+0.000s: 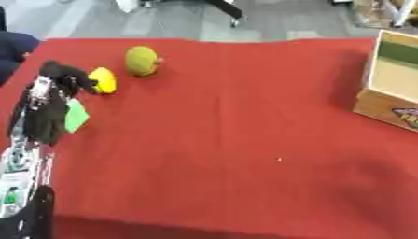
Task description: Pick up the objects with one hand, pass them to the other hand, and then place them into the box on the other side of the table.
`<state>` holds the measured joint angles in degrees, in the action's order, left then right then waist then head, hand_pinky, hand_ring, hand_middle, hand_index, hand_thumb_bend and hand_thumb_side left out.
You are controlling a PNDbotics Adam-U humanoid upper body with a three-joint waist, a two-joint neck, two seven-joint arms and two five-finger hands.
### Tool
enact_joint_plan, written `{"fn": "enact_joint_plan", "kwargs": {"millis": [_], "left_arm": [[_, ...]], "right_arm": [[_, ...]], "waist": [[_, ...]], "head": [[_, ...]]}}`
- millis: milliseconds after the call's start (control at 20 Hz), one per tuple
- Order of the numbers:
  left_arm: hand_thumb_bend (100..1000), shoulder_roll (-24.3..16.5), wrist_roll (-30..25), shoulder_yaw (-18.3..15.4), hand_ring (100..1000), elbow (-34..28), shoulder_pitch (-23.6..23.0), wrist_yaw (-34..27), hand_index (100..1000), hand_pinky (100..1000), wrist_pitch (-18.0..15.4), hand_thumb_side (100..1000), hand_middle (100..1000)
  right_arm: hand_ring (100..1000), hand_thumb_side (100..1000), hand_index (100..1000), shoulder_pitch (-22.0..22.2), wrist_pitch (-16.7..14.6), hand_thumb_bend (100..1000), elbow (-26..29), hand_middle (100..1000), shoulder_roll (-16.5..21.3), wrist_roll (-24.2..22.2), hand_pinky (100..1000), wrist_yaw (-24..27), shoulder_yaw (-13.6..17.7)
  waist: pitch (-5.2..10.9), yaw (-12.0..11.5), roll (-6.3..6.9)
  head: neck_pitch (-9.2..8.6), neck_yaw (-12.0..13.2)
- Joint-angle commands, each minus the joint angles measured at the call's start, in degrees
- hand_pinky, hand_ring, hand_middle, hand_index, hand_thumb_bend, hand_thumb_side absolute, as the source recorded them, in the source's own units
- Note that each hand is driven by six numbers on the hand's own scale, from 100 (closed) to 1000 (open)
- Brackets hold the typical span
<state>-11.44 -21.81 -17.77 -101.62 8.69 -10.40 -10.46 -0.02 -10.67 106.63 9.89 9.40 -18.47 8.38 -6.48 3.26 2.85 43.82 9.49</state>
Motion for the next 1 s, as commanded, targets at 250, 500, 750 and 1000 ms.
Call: {"fn": "enact_joint_plan", "kwargs": {"millis": [250,500,750,1000], "left_arm": [[100,-28.2,-1.4,3.4,556,5.0,1.2,8.6,694,759,-16.5,667,576],[377,-47.5,1.3,10.2,701,15.2,6.5,28.4,796,774,-29.0,587,688],[873,-53.3,2.5,19.8,772,25.5,14.0,55.4,844,789,-33.2,725,741],[867,-50.5,6.6,23.6,784,36.6,18.5,72.3,851,796,-35.3,723,754]], "right_arm": [[839,695,726,-0.5,0.1,100,0.6,375,1.4,-0.1,681,-0.3,-0.1],[839,693,726,-0.1,-0.1,100,0.4,375,2.2,-0.4,682,-0.5,-0.4],[838,691,726,-0.1,-0.2,100,0.4,376,2.8,-0.7,682,-0.5,-0.7],[838,691,726,-0.1,-0.2,100,0.5,375,2.8,-0.7,682,-0.4,-0.7]], "waist": [[0.99,0.5,0.42],[1.62,0.8,1.2],[2.0,1.6,1.7],[2.02,2.0,1.72]], "head": [[0.3,-0.2],[0.3,0.1],[0.3,0.4],[0.3,0.3]]}}
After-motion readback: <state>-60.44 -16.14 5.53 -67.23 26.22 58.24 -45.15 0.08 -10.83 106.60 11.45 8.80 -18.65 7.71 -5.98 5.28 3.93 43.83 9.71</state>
